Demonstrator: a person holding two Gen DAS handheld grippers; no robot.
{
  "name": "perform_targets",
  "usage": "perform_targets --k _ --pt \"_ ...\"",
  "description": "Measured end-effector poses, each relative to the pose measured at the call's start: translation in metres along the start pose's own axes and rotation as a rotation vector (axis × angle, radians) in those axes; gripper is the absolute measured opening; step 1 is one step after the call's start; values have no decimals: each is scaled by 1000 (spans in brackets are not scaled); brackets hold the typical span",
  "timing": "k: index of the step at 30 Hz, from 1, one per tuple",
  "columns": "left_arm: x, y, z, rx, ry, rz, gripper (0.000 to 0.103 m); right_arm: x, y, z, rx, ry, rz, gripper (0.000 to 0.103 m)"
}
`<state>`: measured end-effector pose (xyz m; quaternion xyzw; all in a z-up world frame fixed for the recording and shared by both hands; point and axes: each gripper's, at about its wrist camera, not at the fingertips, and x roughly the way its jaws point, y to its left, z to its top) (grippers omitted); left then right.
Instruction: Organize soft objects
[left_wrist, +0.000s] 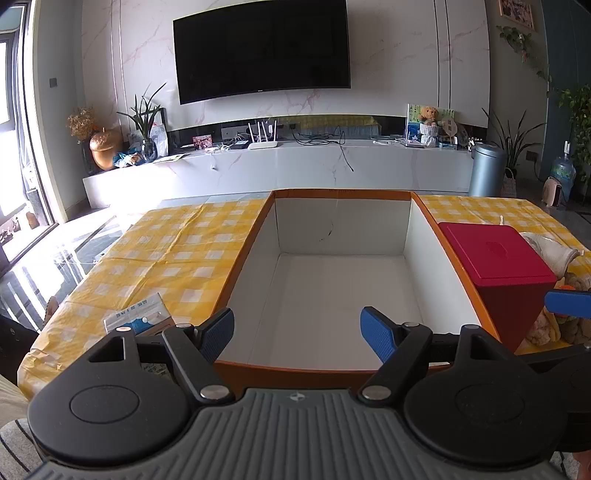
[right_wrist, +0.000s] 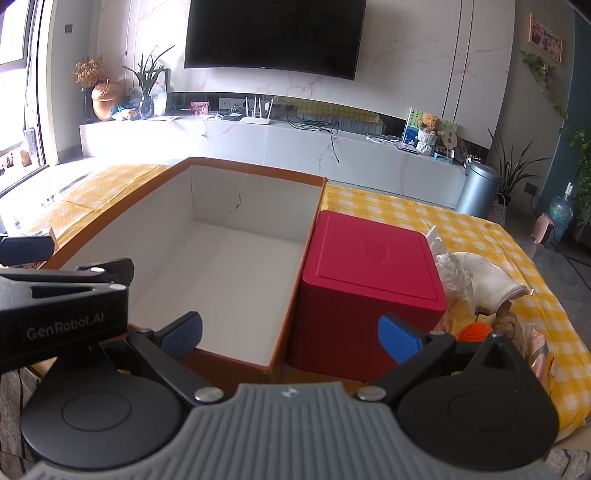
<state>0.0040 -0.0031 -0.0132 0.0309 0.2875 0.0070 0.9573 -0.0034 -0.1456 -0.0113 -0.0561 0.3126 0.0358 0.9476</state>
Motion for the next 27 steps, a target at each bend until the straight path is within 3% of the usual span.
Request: perform_targets --k 6,12,16,21,24,27 --pt "-1 3 -1 -6 4 -5 92 1 -1 0 6 -1 -1 100" --pt "-15 0 5 18 -52 6 92 -7 -22 4 40 -21 -25 100" --pt "-20 -2 12 19 -38 -37 92 -26 -62 10 76 -54 -94 100" --pt "-23 -8 21 39 -63 -55 92 -40 -139 10 245 -25 -180 100" --pt "-24 -9 25 33 -61 -81 92 -43 -171 5 272 2 -169 100" --pt "-21 -15 31 45 -45 -103 92 -42 -187 2 219 29 -140 100"
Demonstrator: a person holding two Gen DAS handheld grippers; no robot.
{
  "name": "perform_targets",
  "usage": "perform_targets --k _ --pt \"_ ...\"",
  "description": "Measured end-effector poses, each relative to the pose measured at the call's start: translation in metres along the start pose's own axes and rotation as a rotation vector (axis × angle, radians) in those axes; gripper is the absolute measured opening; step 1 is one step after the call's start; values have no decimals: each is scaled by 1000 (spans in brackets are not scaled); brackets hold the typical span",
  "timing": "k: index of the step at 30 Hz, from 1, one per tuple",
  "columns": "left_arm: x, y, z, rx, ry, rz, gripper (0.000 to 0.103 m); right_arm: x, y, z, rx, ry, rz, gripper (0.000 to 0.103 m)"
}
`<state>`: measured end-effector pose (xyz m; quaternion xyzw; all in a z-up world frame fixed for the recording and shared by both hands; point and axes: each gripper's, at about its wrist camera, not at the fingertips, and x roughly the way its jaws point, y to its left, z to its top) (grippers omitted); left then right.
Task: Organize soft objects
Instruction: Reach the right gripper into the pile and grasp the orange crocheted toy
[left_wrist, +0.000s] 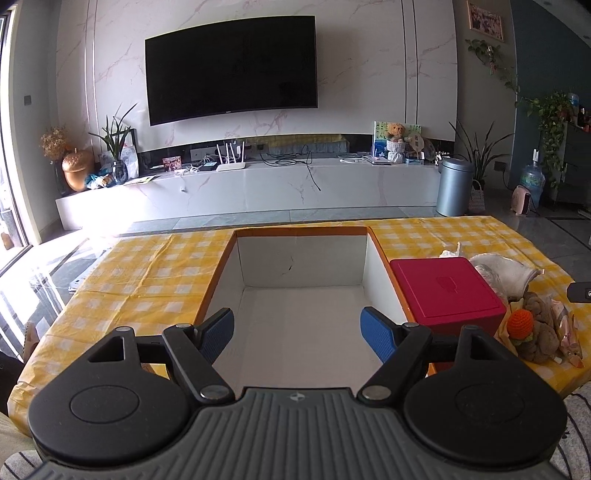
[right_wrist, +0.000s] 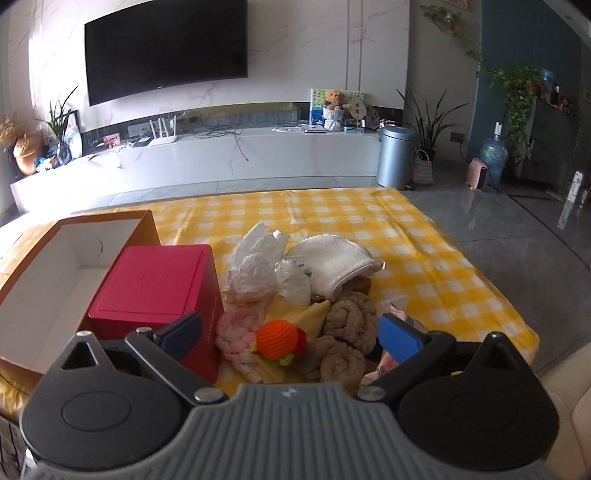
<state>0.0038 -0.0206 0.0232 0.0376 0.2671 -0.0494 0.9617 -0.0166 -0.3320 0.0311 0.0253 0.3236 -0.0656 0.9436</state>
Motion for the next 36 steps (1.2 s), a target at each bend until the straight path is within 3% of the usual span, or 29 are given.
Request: perform_targets --k 4,8,10,15,19,23,26,32,36 --pt "7 -12 10 17 18 -29 92 18 -13 -1 -4 79 8 99" --pt "14 -25 21 11 31 -61 92 44 -28 0 61 170 -2 84" --pt "17 -31 25 25 30 -64 92 55 -33 0 82 195 -3 81" --pt "25 -48 24 62 33 -70 92 81 -38 1 183 222 120 73" --pt "21 -54 19 74 5 -35 92 104 -23 0 151 274 140 61" --pt "18 -56 21 108 -12 -14 92 123 -8 -3 96 306 122 60" --pt "19 -56 23 100 -4 -17 92 133 -4 -7 85 316 105 53" --pt "22 -59 25 126 9 -24 92 123 -5 -8 69 272 92 49" --pt "27 -57 37 138 12 -14 92 91 -19 9 167 159 130 49"
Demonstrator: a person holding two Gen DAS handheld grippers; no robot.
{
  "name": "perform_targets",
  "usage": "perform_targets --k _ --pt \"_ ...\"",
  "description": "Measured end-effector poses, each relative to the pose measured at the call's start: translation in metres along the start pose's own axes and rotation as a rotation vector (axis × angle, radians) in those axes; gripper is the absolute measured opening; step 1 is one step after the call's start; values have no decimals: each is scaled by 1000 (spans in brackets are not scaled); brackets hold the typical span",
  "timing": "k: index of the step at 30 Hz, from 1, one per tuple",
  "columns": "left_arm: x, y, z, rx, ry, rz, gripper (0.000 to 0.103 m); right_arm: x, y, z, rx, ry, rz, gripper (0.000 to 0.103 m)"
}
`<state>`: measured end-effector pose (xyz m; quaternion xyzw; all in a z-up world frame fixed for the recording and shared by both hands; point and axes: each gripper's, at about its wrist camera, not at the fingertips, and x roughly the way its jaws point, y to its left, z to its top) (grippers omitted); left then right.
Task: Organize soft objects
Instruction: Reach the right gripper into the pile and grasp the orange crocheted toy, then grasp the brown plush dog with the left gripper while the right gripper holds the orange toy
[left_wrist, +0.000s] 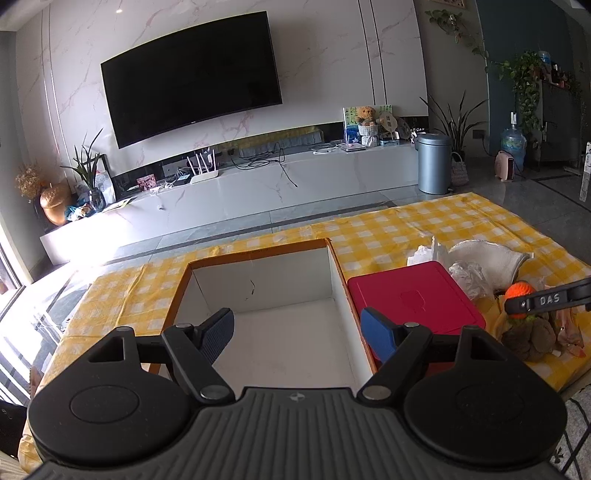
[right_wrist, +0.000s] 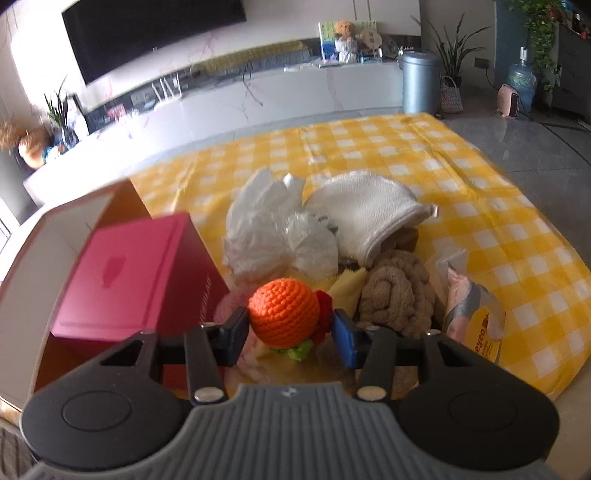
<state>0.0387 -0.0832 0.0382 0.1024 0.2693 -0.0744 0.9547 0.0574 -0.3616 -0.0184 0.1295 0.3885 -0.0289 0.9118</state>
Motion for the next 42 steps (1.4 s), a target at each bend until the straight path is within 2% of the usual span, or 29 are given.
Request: perform_targets --k 4,9,12,15,18,22,25,29,31,33,35,39,42 --pt "9 -2 22 -4 15 -45 92 -25 -2 26 86 -130 -31 49" --pt "9 -26 34 52 -8 -86 93 -49 -14 41 186 -267 -198 49" --pt "13 -48 33 88 1 -152 93 -57 -37 27 279 -299 -243 49" --pt "20 -79 33 132 19 -259 93 -63 -62 5 282 -285 -262 49" --pt "34 -113 38 177 58 -374 93 -77 -96 -15 372 -284 -324 49" --pt "52 -147 45 199 108 -461 93 -86 -129 -30 457 -297 -276 49" --pt "65 -164 46 202 148 -522 92 -73 -138 -35 479 -264 -241 49" --pt "93 -188 40 227 227 -602 83 -60 -135 -34 461 -240 -230 49" --pt "106 -201 34 249 263 -612 76 -61 -135 -34 453 -250 -209 49" --pt "122 -215 26 284 317 -593 63 -62 -135 -35 455 -256 -202 49" --pt "137 -227 19 307 375 -569 56 -61 -136 -36 456 -256 -200 49" --pt "153 -236 16 284 471 -589 56 -57 -138 -36 460 -241 -206 49" --pt "157 -246 15 292 489 -592 59 -53 -138 -36 453 -229 -215 49"
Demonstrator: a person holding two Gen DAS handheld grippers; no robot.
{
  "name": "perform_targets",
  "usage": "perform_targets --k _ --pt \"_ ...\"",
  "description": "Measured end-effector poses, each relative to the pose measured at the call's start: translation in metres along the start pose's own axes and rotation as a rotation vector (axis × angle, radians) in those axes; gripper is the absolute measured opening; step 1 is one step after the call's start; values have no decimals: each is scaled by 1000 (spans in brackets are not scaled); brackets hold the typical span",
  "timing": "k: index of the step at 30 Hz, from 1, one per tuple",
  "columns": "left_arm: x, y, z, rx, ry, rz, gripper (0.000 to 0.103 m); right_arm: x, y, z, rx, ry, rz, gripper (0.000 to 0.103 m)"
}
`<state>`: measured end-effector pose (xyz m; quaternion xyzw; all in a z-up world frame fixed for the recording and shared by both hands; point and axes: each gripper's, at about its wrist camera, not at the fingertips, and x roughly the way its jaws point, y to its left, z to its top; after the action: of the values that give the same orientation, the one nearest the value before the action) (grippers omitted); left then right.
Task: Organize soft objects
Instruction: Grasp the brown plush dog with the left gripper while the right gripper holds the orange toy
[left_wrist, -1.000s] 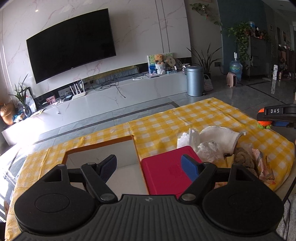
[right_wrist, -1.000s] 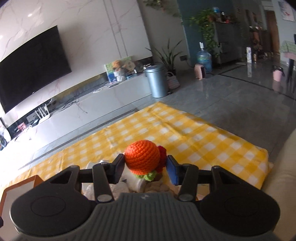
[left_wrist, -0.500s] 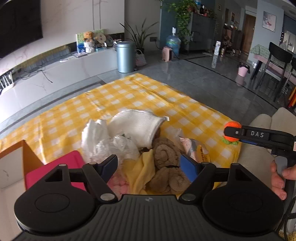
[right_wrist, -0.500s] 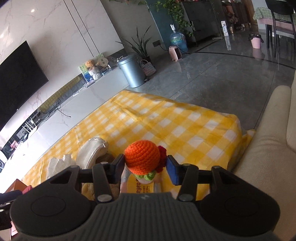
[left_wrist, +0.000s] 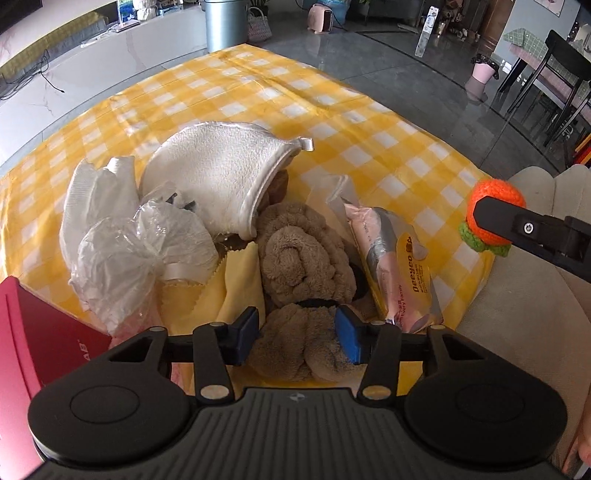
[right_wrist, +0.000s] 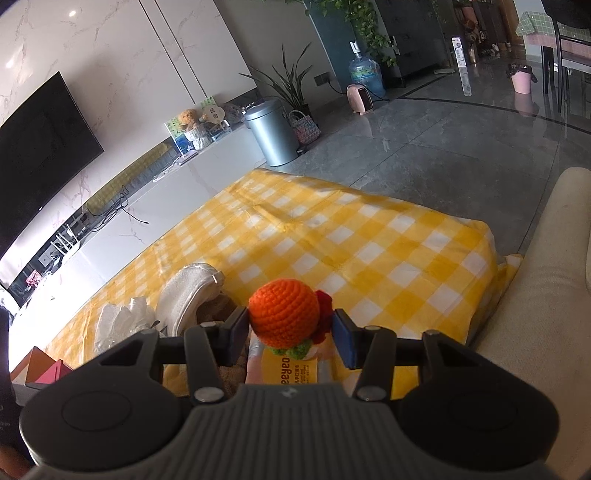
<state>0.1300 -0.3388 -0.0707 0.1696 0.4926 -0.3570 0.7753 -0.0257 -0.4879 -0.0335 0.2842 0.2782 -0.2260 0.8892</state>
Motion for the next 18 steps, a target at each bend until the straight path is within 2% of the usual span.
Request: perform_targets --k 3,5,9,13,15,18 --pt "12 -4 3 15 12 29 76 2 2 -1 -10 6 -4 49" --pt "20 -3 6 -5 22 39 79 3 3 -2 -16 8 -3 49" --pt "31 -5 10 -25 52 21 74 3 5 -2 -22 9 -14 49" --pt "46 -6 10 -35 66 33 74 6 7 -3 -31 16 -16 49" --pt "43 -9 10 -12 62 23 59 6 7 -4 -35 18 -17 49" --pt "33 -11 10 13 69 24 54 8 7 -4 -36 20 -24 49"
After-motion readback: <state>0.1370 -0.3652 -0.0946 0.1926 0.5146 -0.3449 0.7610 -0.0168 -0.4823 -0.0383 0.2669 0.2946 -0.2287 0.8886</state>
